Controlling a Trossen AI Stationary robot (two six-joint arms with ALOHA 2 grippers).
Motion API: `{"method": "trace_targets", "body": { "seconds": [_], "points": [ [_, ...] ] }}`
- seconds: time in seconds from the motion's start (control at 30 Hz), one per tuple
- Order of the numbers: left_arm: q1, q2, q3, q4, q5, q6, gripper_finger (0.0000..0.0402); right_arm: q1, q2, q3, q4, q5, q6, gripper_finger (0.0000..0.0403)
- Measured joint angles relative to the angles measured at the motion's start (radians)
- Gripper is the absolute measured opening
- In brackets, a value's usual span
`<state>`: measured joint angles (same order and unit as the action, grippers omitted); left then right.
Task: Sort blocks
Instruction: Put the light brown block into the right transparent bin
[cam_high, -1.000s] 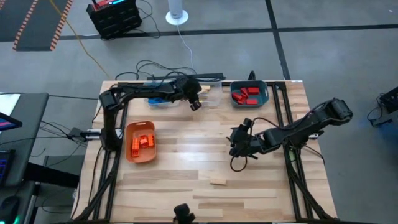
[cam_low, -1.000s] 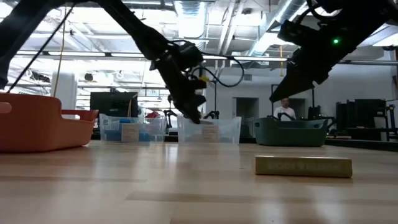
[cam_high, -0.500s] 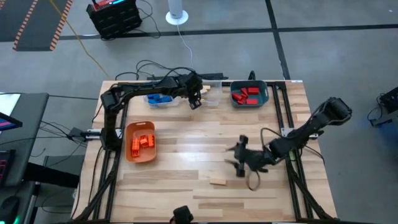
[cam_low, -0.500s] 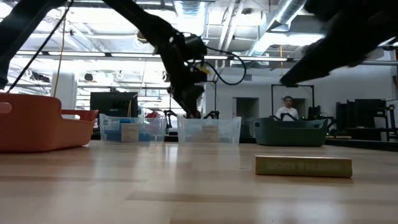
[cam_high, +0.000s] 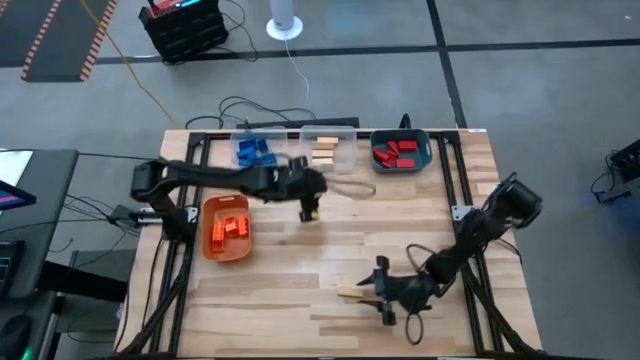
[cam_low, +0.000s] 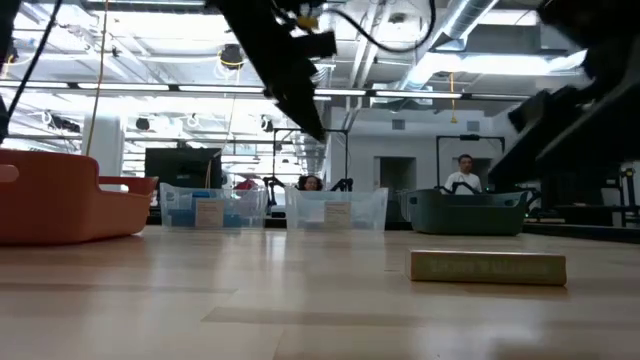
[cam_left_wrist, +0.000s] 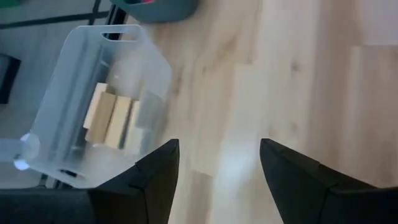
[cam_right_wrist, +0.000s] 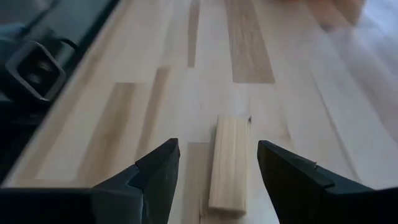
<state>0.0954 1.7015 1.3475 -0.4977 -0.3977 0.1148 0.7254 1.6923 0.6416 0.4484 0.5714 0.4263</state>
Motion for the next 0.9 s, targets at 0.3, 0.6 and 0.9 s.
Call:
{"method": "trace_targets", "body": {
  "seconds": [0.3,0.6,0.9],
  "points": [
    [-0.189,-0.157,-0.136,-0.024,-0.064,-0.19,0.0219,-0.031,0.165,0.126,-0.102,0.005,0.051,0.0257],
    [-0.261,-0.269,-0.232,-0.031,-0.091,-0.329,0.0219,-0.039,0.178,0.135,-0.196,0.005,0.108,0.0257],
    [-0.298,-0.278,-0.241,-0.027,-0.092,-0.331,0.0219,-0.051,0.175,0.138,-0.251,-0.017,0.099,0.0161]
  ]
}}
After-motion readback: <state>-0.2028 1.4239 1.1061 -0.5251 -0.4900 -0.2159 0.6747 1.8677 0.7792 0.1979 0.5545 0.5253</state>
